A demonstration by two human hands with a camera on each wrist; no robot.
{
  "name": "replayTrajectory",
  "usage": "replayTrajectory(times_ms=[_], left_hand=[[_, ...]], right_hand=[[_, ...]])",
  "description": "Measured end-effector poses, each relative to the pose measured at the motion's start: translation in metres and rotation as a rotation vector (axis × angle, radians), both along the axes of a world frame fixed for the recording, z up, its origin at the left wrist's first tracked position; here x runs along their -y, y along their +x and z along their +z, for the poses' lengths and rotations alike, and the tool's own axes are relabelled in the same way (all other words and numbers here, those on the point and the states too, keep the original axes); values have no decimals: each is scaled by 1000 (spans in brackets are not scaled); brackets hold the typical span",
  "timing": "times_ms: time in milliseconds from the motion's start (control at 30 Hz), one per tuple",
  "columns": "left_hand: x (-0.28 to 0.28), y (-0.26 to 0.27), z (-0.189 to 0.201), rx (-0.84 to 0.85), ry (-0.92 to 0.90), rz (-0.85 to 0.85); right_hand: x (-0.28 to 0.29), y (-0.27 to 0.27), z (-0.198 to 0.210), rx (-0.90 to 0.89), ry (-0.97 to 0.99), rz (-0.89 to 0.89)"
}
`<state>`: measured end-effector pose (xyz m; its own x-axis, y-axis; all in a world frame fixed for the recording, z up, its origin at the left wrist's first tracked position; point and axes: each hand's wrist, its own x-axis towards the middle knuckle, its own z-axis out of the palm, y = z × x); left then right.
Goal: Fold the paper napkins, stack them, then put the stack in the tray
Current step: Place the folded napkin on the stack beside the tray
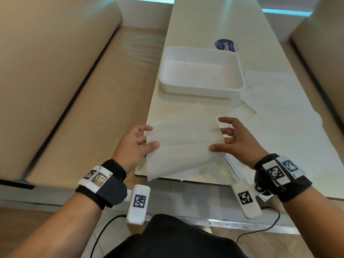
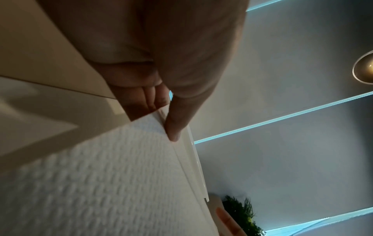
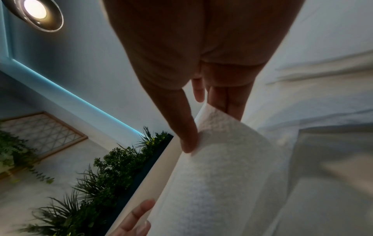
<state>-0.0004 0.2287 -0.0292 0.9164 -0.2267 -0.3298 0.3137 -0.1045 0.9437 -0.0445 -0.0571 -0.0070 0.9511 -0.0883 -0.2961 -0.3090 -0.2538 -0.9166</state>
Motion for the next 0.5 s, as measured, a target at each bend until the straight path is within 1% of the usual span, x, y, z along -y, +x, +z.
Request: replayTrajectory(times_ms=[167, 400, 500], left_hand=[[1, 3, 5, 10, -98, -11], [-1, 7, 3, 19, -127, 20], [-2, 9, -1, -6, -107, 43]], right_hand=[[4, 0, 1, 55, 73, -73], [8, 4, 6, 158, 117, -85], [9, 8, 4, 142, 106, -99]])
